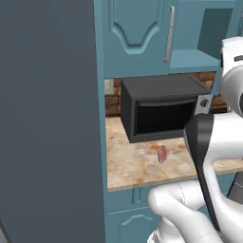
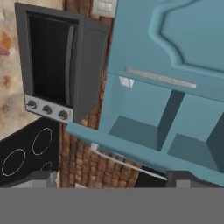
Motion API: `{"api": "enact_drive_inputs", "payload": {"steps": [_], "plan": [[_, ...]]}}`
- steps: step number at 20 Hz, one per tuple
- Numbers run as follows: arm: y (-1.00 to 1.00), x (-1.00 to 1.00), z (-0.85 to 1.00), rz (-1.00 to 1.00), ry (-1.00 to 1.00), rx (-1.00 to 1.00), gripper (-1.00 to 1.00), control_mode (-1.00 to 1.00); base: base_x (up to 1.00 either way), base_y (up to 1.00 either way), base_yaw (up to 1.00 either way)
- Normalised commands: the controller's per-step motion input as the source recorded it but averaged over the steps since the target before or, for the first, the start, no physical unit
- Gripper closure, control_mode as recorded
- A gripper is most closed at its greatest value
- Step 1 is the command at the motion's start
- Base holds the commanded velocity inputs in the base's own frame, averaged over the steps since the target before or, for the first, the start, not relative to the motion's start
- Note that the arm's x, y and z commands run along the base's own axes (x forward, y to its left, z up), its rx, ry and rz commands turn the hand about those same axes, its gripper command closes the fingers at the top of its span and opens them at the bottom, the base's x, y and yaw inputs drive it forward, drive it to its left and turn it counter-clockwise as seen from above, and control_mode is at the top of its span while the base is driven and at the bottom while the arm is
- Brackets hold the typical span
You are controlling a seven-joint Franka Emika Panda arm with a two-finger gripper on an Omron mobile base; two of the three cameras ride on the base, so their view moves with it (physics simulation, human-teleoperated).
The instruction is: Retrieve the tupperware from the cabinet, then place the raw meat into the tupperware to avoid contamination.
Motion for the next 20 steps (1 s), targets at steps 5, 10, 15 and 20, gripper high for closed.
{"api": "enact_drive_inputs", "payload": {"steps": [5, 10, 15, 20], "plan": [[-0.1, 0.22, -0.12, -0.09, -0.07, -0.03, -1.0, -1.0, 0.0, 0.0, 0.0], [-0.14, 0.17, 0.0, -0.1, -0.07, 0.0, -1.0, -1.0, 0.0, 0.0, 0.0], [-0.06, 0.21, 0.0, -0.09, -0.04, 0.0, -1.0, -1.0, 0.0, 0.0, 0.0], [-0.02, 0.29, 0.0, -0.06, -0.02, 0.0, -1.0, -1.0, 0.0, 0.0, 0.0]]}}
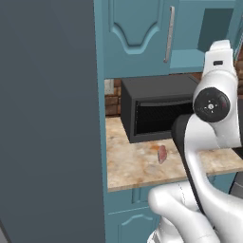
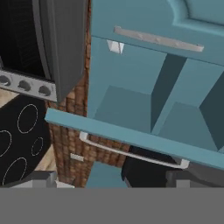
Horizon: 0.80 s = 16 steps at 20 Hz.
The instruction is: Retrieve the tupperware from the cabinet, then place the raw meat into the tupperware to avoid contamination.
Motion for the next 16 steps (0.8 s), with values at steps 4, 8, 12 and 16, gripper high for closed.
{"api": "enact_drive_inputs", "payload": {"steps": [4, 8, 12, 16], "plan": [[-0.08, 0.3, 0.0, -0.03, 0.0, 0.0, -1.0, -1.0, 0.0, 0.0, 0.0], [-0.16, 0.27, 0.0, 0.0, 0.0, 0.01, -1.0, -1.0, 0.0, 0.0, 0.0], [-0.18, 0.25, 0.0, 0.0, 0.0, 0.02, -1.0, -1.0, 0.0, 0.0, 0.0], [-0.19, 0.25, 0.0, 0.0, 0.0, 0.01, -1.0, -1.0, 0.0, 0.0, 0.0]]}}
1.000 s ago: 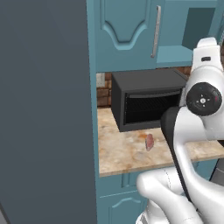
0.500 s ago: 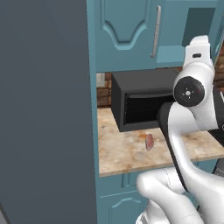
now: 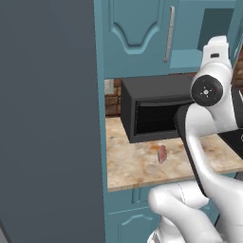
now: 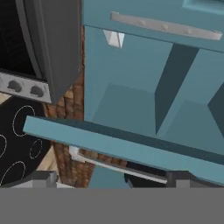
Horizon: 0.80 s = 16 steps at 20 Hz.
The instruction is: Retrieve the tupperware from the cabinet, then place the raw meat into the tupperware to avoid contamination.
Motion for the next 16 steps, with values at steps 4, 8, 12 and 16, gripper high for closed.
{"api": "enact_drive_inputs", "payload": {"steps": [4, 8, 12, 16], "plan": [[-0.14, 0.28, 0.0, 0.0, 0.0, 0.0, -1.0, -1.0, 0.0, 0.0, 0.0], [-0.07, 0.33, -0.01, 0.0, 0.0, 0.0, -1.0, -1.0, 0.0, 0.0, 0.0], [-0.03, 0.34, -0.03, 0.0, -0.01, 0.0, -1.0, -1.0, 0.0, 0.0, 0.0], [-0.09, 0.24, -0.03, -0.01, -0.01, 0.0, -1.0, -1.0, 0.0, 0.0, 0.0]]}}
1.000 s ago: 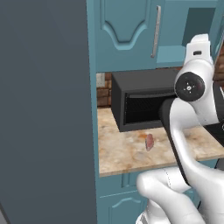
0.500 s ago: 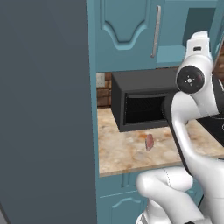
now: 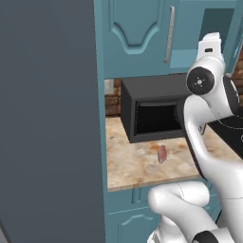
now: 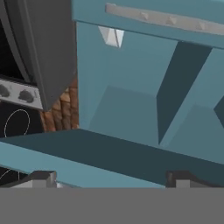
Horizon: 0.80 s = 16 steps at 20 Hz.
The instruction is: Retrieve the tupperware from the cabinet, then place the raw meat into the tupperware to avoid contamination.
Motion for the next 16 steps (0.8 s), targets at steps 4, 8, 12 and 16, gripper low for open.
{"api": "enact_drive_inputs", "payload": {"steps": [4, 8, 12, 16], "plan": [[-0.23, 0.13, -0.08, -0.04, -0.03, 0.0, -1.0, -1.0, 0.0, 0.0, 0.0], [-0.23, 0.1, -0.09, -0.07, -0.03, 0.0, -1.0, -1.0, 0.0, 0.0, 0.0], [-0.19, 0.08, -0.07, -0.09, -0.02, 0.0, -1.0, -1.0, 0.0, 0.0, 0.0], [-0.17, 0.02, -0.02, -0.11, -0.01, 0.0, -1.0, -1.0, 0.0, 0.0, 0.0]]}}
